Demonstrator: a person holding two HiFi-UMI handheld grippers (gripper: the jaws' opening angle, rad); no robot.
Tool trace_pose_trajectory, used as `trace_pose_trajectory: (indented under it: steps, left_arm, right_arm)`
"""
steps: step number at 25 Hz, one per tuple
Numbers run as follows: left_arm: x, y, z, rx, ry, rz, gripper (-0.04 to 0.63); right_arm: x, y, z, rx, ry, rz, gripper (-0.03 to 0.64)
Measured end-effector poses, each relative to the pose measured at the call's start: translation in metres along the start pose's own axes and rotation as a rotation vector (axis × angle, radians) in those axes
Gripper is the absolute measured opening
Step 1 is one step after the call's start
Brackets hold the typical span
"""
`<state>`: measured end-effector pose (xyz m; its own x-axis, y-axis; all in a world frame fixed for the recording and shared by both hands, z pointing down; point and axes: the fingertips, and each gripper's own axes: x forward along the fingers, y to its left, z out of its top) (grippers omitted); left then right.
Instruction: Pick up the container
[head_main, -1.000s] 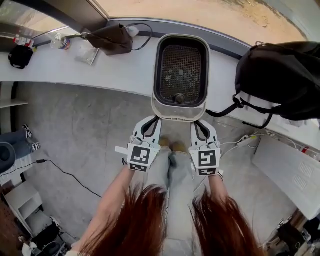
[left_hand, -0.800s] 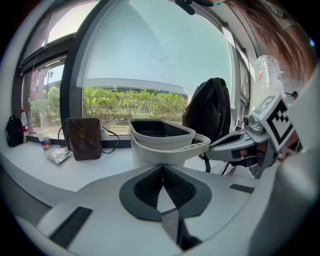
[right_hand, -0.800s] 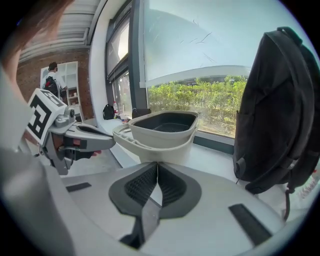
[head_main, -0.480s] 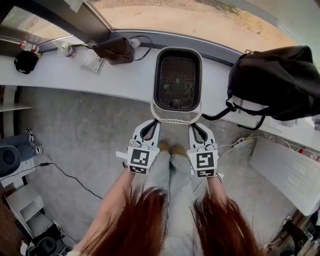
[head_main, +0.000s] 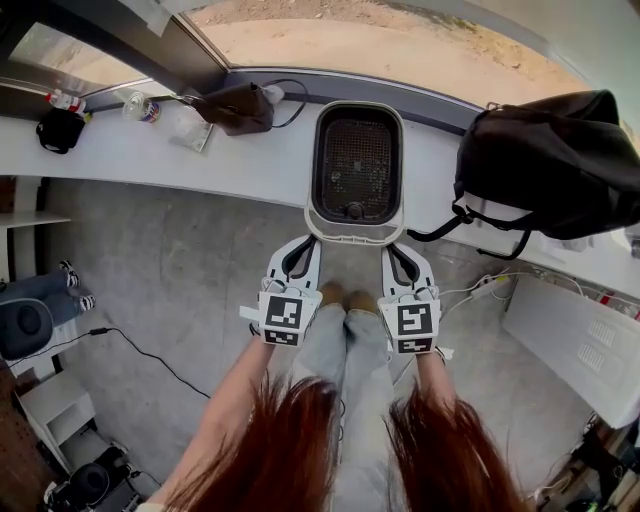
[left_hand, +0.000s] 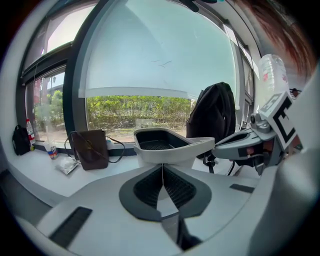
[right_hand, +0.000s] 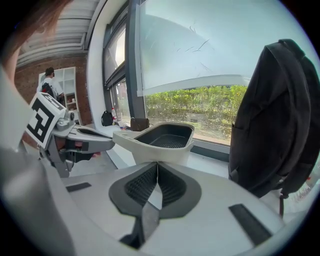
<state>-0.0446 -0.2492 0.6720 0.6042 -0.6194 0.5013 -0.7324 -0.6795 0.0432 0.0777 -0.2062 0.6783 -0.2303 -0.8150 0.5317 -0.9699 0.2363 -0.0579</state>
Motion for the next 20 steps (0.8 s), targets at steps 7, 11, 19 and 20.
trace_pose_trajectory:
  steps: [7, 11, 19, 20]
  left_arm:
    - [-0.011, 0.011, 0.007, 0.025, 0.013, 0.051, 0.018]
    - [-0.014, 0.011, 0.014, 0.067, 0.009, 0.049, 0.018]
    - [-0.010, 0.015, 0.031, 0.174, -0.006, 0.043, 0.075]
    - [-0.009, 0.014, 0.032, 0.184, -0.006, 0.040, 0.084]
  right_arm:
    - [-0.006, -0.002, 0.015, 0.029, 0.000, -0.017, 0.025]
    - [-0.008, -0.003, 0.023, 0.025, -0.005, -0.025, 0.025]
    - [-0.008, -0.009, 0.042, 0.044, -0.028, -0.049, 0.025]
    - [-0.008, -0.009, 0.044, 0.043, -0.032, -0.050, 0.025]
